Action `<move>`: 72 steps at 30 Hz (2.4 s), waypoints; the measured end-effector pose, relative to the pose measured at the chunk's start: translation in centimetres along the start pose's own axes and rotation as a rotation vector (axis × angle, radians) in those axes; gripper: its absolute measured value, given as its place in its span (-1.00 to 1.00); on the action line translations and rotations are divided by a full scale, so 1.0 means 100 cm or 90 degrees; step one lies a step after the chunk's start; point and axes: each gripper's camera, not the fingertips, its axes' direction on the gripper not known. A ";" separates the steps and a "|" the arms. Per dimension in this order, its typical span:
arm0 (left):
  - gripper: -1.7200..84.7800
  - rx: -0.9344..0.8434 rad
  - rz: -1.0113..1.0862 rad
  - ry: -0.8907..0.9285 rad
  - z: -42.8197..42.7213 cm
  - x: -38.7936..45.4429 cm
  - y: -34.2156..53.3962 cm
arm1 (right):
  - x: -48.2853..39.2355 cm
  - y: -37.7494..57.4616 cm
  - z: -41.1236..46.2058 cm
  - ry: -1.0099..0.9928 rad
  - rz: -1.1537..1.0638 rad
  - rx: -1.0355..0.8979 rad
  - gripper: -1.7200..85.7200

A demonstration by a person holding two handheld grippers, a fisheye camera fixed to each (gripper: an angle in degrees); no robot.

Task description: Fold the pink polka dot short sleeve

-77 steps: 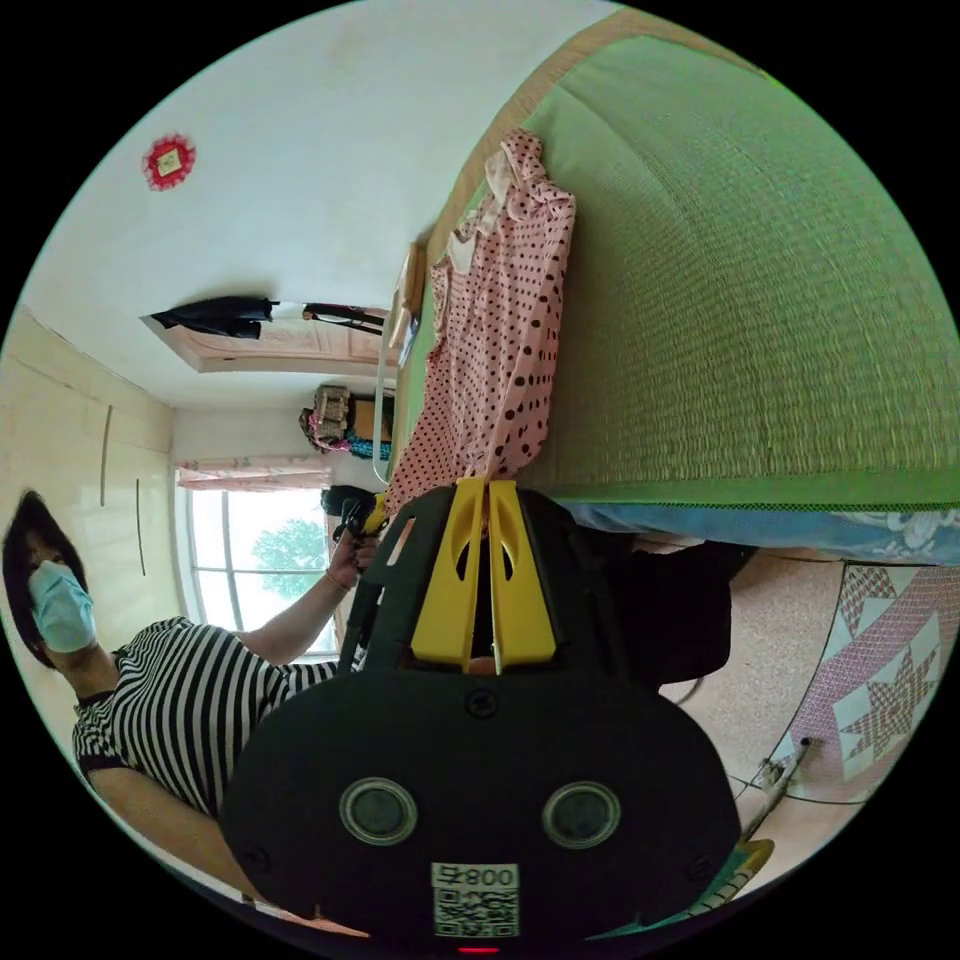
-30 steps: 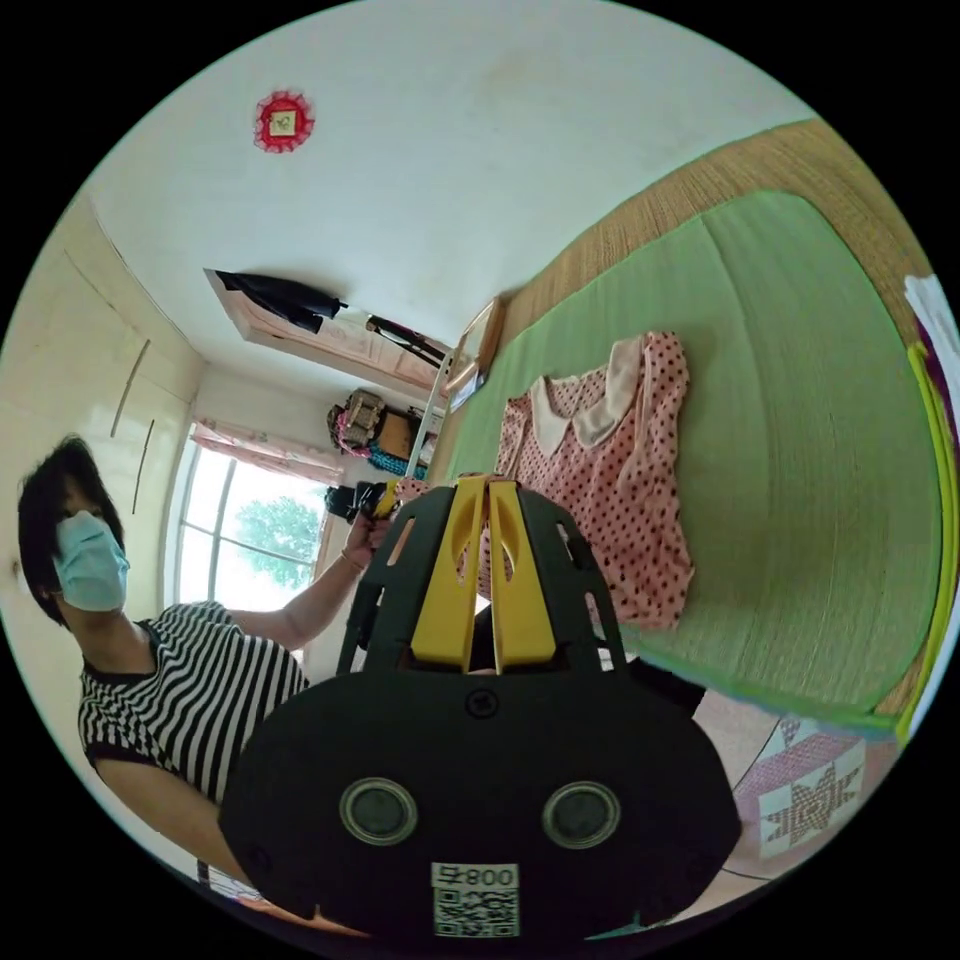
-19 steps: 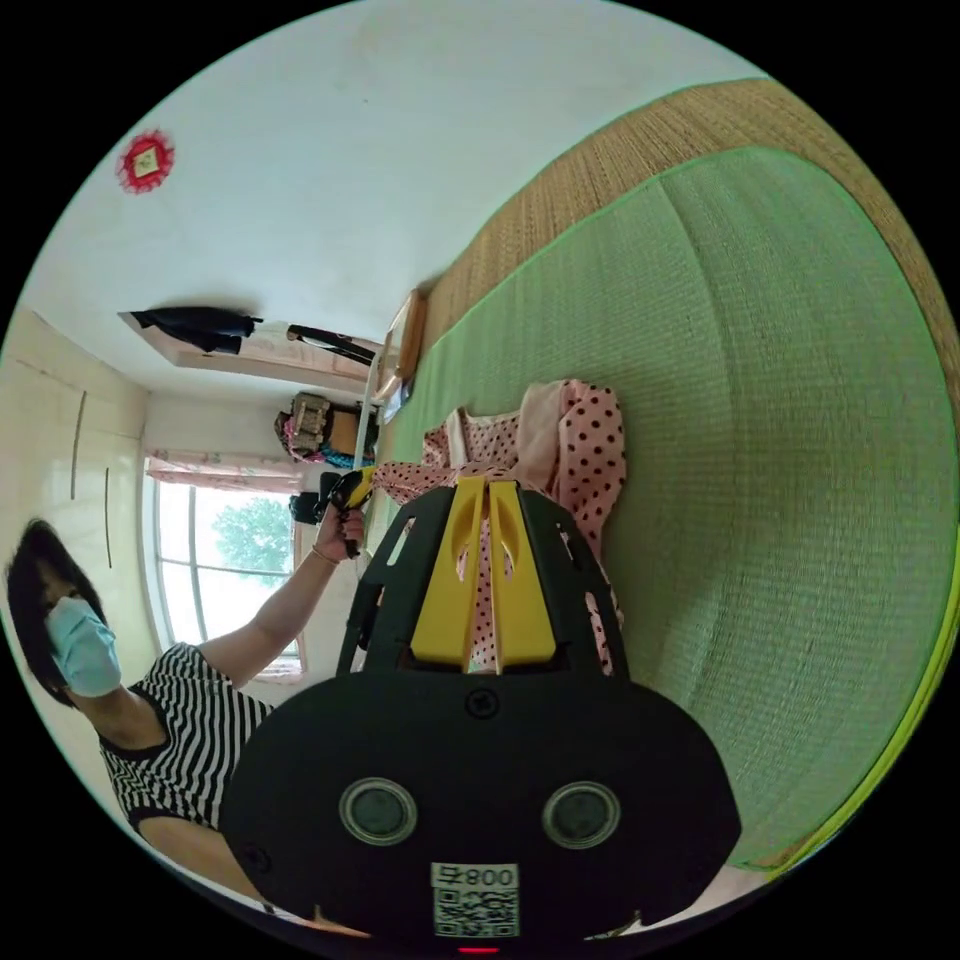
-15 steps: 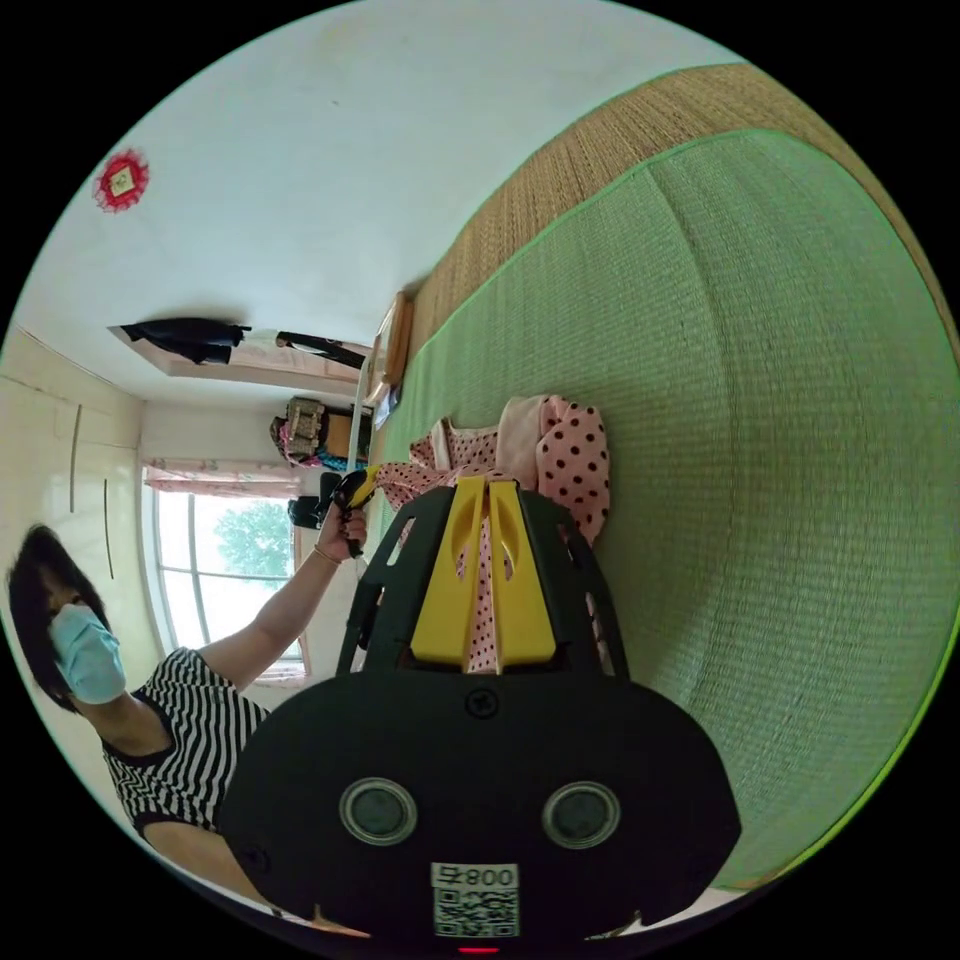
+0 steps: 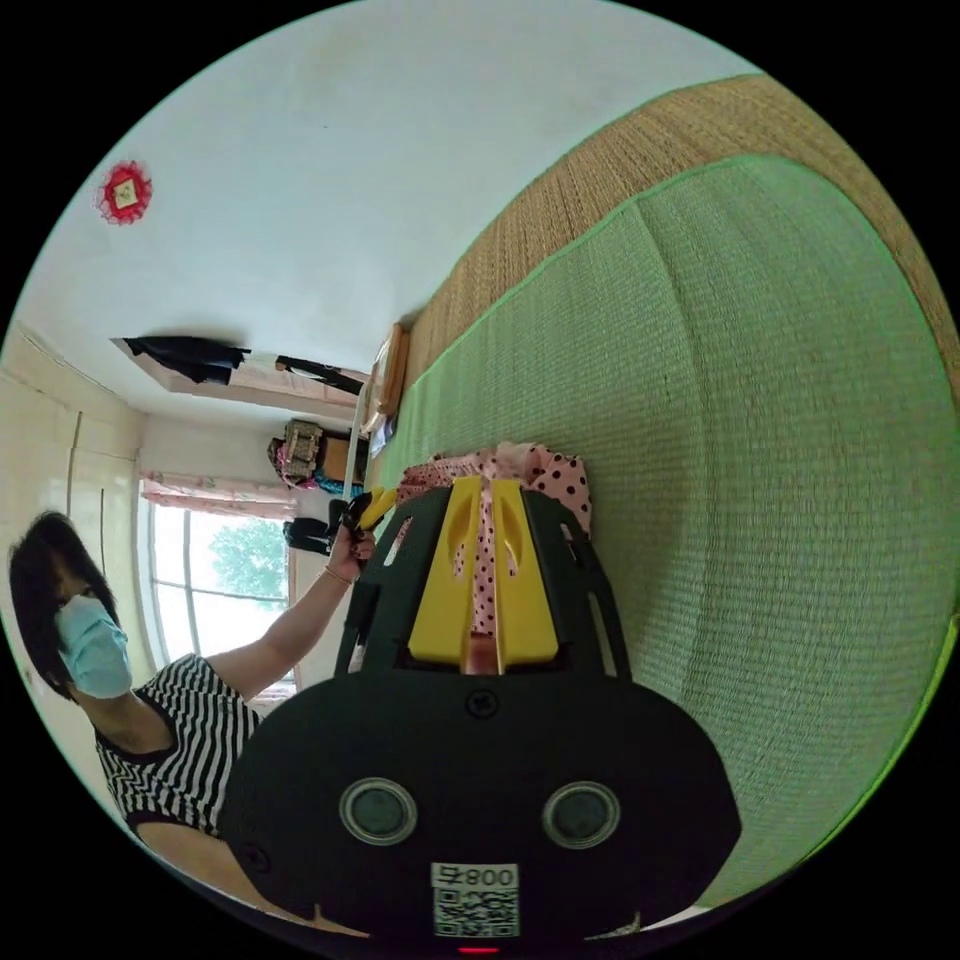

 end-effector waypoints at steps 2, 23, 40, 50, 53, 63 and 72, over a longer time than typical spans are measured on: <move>-0.79 -0.001 0.033 -0.017 0.004 0.020 0.000 | -0.017 -0.002 0.006 0.006 -0.023 0.013 -0.91; -0.94 -0.144 0.321 -0.413 0.121 0.194 -0.017 | -0.156 -0.049 0.242 0.465 -0.226 -0.127 -0.97; -0.89 -0.114 0.325 -0.359 0.110 0.241 -0.035 | -0.210 -0.079 0.279 0.503 -0.267 -0.091 -0.90; -0.92 -0.110 0.315 -0.364 0.104 0.244 -0.039 | -0.273 -0.107 0.348 0.352 -0.366 -0.126 -0.88; -0.93 -0.116 0.313 -0.381 0.105 0.247 -0.041 | -0.289 -0.120 0.390 0.349 -0.413 -0.179 -0.82; -0.90 -0.114 0.310 -0.377 0.087 0.244 -0.039 | -0.307 -0.112 0.455 0.502 -0.494 -0.234 -0.90; -0.90 -0.086 0.301 -0.366 0.062 0.243 -0.031 | -0.334 -0.091 0.441 0.489 -0.521 -0.173 -0.94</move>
